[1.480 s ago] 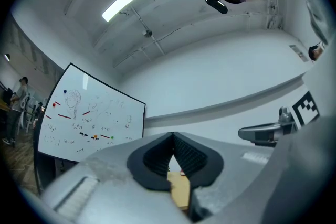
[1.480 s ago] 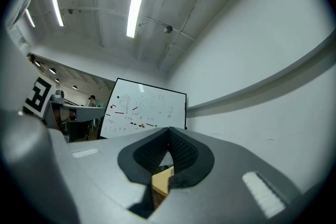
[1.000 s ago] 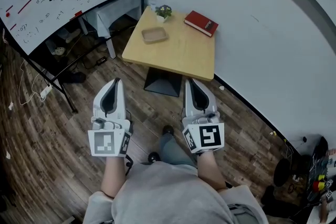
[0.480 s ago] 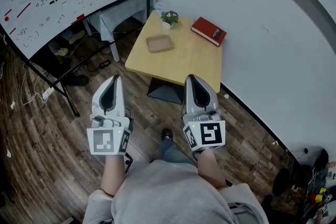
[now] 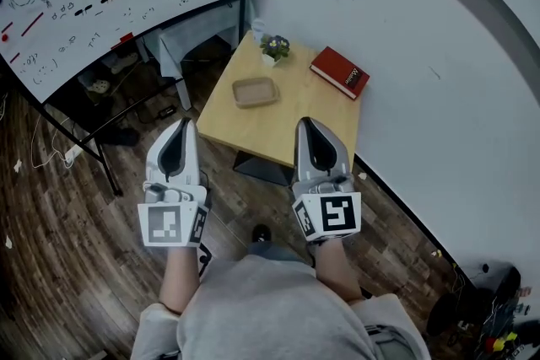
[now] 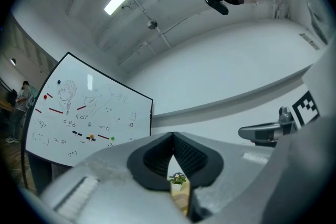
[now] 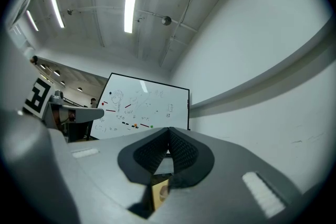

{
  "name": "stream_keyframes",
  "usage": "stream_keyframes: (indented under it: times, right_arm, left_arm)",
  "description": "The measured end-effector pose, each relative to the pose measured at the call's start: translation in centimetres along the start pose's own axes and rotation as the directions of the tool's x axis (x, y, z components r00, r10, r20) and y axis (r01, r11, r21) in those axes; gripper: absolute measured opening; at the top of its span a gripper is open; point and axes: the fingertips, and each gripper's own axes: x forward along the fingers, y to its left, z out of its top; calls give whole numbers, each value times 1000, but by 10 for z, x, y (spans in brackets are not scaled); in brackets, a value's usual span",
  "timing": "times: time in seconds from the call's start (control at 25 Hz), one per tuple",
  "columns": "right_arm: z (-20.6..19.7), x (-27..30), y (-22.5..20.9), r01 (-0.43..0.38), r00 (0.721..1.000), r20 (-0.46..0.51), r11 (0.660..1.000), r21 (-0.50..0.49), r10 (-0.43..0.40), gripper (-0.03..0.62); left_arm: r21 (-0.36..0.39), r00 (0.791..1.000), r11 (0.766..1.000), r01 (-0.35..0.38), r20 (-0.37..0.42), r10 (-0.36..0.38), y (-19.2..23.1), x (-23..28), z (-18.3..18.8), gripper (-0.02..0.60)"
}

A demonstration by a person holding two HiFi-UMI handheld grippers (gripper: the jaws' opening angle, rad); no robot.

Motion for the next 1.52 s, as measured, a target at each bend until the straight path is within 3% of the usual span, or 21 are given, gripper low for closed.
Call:
stream_keyframes:
  times: [0.76,1.2,1.52]
  right_arm:
    - [-25,95,-67,-107,994,31,994,16,106,2]
    - [-40,108,-77,-131,991,23,990,53,130,2]
    - [-48,125,-93,-105,994,17,992,65,104,2]
  left_arm:
    - [37,995,995,-97,20,97,1,97,-25,5]
    - [57,993,991,-119,-11,120,-1,109,-37,5]
    - [50,995,994,-96,-18,97,1,134,-46,5]
